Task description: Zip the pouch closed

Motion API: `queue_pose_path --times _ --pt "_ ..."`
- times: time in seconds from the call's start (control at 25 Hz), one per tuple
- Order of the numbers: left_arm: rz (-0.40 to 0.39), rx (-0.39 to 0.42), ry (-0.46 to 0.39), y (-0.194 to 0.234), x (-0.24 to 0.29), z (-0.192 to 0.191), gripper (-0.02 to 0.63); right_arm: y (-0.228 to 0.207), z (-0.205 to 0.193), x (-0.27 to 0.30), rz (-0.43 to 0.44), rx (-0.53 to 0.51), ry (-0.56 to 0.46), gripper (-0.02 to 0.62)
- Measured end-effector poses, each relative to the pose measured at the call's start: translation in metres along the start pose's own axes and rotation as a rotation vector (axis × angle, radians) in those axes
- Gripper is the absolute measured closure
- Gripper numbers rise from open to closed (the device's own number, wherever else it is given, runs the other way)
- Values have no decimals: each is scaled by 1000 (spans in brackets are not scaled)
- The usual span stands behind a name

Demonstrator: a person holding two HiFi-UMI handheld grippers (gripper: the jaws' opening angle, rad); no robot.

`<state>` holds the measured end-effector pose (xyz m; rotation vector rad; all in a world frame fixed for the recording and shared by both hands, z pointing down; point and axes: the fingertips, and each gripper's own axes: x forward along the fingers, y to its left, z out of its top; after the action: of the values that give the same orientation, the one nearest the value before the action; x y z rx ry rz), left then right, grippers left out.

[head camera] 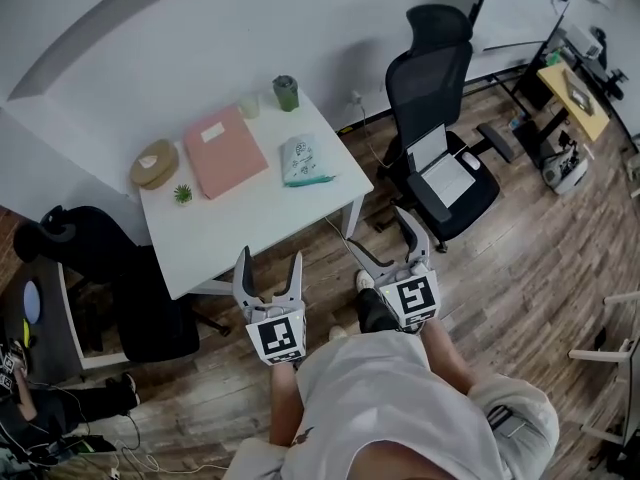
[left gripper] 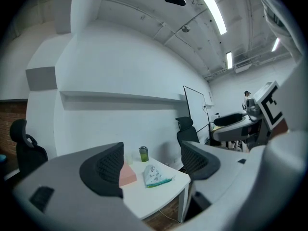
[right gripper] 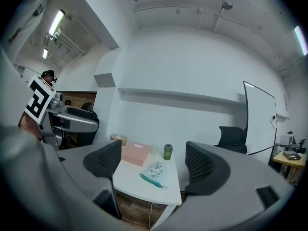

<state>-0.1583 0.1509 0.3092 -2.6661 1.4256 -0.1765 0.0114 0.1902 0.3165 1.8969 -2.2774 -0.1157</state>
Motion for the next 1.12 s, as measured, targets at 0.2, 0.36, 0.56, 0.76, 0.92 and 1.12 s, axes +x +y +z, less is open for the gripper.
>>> queue_pose_path --times 0.2,0.36,0.56,0.76,0.92,1.12 --pt "25 5 4 -2 43 2 242 -31 -2 35 42 1 -10 186" --pt "50 9 11 -4 76 7 242 -54 -1 64 84 0 -16 187" --pt "88 26 39 -11 113 11 242 -83 -3 95 149 19 -25 187" --pt "126 37 62 -21 141 15 239 -104 -12 119 209 44 -24 187" --pt "159 24 83 -26 157 14 238 -117 -14 133 259 71 -36 187" --pt "156 71 132 -31 174 5 238 -130 -26 149 287 95 -16 187"
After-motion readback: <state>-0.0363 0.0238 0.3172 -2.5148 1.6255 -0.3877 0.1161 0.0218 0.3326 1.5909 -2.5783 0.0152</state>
